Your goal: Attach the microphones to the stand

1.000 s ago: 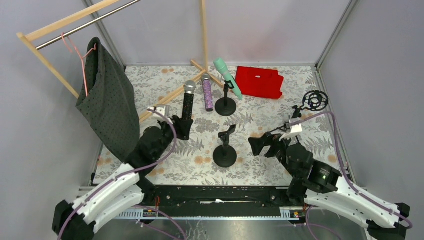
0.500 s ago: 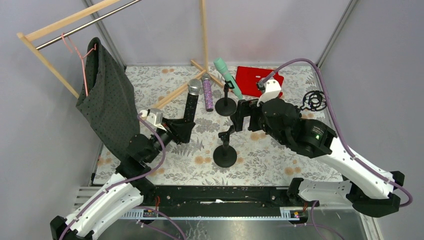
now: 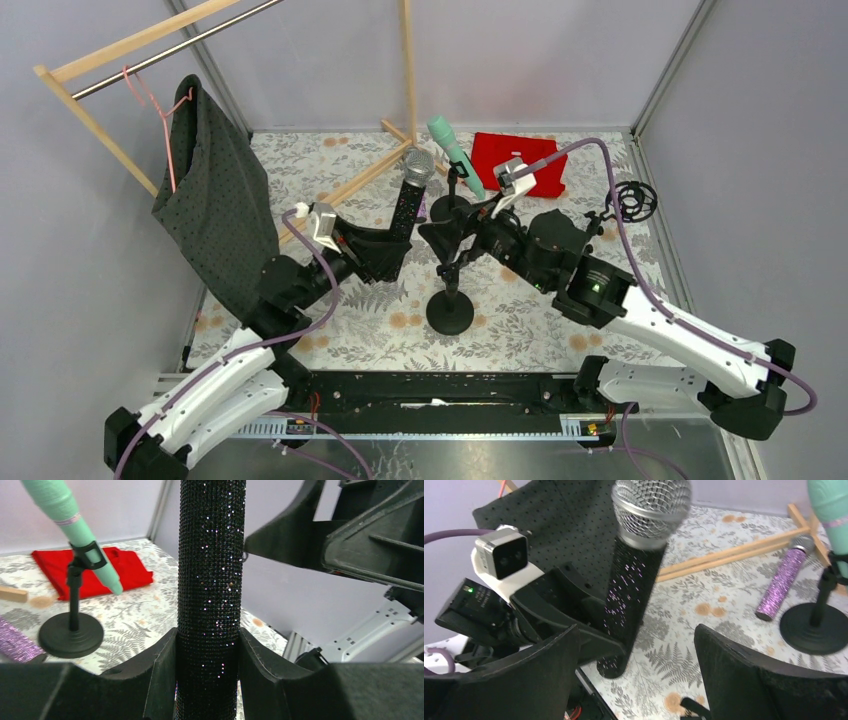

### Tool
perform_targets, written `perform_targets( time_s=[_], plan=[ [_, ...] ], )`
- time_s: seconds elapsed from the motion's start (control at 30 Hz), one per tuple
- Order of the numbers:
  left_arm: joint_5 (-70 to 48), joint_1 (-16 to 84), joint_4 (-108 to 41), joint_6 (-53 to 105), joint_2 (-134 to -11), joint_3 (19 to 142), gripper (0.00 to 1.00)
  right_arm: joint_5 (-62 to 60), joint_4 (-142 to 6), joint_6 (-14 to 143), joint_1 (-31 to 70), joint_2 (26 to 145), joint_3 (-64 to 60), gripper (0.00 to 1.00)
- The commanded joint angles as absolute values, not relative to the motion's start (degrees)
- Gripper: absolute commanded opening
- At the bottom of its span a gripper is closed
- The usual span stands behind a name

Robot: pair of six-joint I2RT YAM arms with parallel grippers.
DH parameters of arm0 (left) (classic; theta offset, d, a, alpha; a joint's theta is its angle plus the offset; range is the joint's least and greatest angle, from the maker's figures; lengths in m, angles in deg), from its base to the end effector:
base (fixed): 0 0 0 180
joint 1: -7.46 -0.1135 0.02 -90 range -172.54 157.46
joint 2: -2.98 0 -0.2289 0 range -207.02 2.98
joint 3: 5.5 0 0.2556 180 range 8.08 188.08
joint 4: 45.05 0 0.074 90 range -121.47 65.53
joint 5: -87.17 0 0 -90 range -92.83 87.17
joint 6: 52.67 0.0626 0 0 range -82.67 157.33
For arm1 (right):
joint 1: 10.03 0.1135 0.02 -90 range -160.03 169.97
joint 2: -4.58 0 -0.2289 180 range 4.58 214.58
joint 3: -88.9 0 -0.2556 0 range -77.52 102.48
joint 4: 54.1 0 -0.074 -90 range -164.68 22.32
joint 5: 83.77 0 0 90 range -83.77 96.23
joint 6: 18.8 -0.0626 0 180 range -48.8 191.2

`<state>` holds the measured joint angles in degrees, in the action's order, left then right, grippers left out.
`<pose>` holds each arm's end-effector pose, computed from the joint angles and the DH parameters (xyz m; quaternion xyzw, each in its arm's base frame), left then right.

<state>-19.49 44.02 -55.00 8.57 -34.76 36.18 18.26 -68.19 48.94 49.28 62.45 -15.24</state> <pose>0.1693 -0.1479 0.3033 0.1553 0.6007 -0.4956 0.6077 0.1522 0.2309 0.3955 -0.1431 0.6680 0.4206 0.5970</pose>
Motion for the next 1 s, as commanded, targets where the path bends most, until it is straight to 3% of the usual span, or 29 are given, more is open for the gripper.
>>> perform_targets(
  time_s=[0.0, 0.37, 0.73, 0.83, 0.97],
  plan=[
    [-26.6, 44.2, -66.7, 4.9, -37.3, 39.2, 0.0, 15.7, -56.1, 49.8, 49.6, 66.0, -13.0, 0.89],
    [-34.7, 44.2, -75.1, 2.4, -38.6, 35.3, 0.0, 21.7, -45.6, 45.5, 49.6, 71.5, -15.5, 0.77],
    [-35.4, 44.2, -77.1, 1.5, -38.5, 31.9, 0.0, 23.4, -41.0, 44.6, 49.6, 68.6, -20.4, 0.63],
    [-34.8, 44.2, -77.0, 1.9, -38.6, 31.7, 0.0, 23.5, -40.9, 44.2, 49.5, 67.2, -22.1, 0.65],
    [-33.3, 44.2, -76.8, 2.1, -38.8, 31.7, 0.0, 24.4, -41.0, 44.4, 49.6, 65.0, -24.4, 0.8]
  ],
)
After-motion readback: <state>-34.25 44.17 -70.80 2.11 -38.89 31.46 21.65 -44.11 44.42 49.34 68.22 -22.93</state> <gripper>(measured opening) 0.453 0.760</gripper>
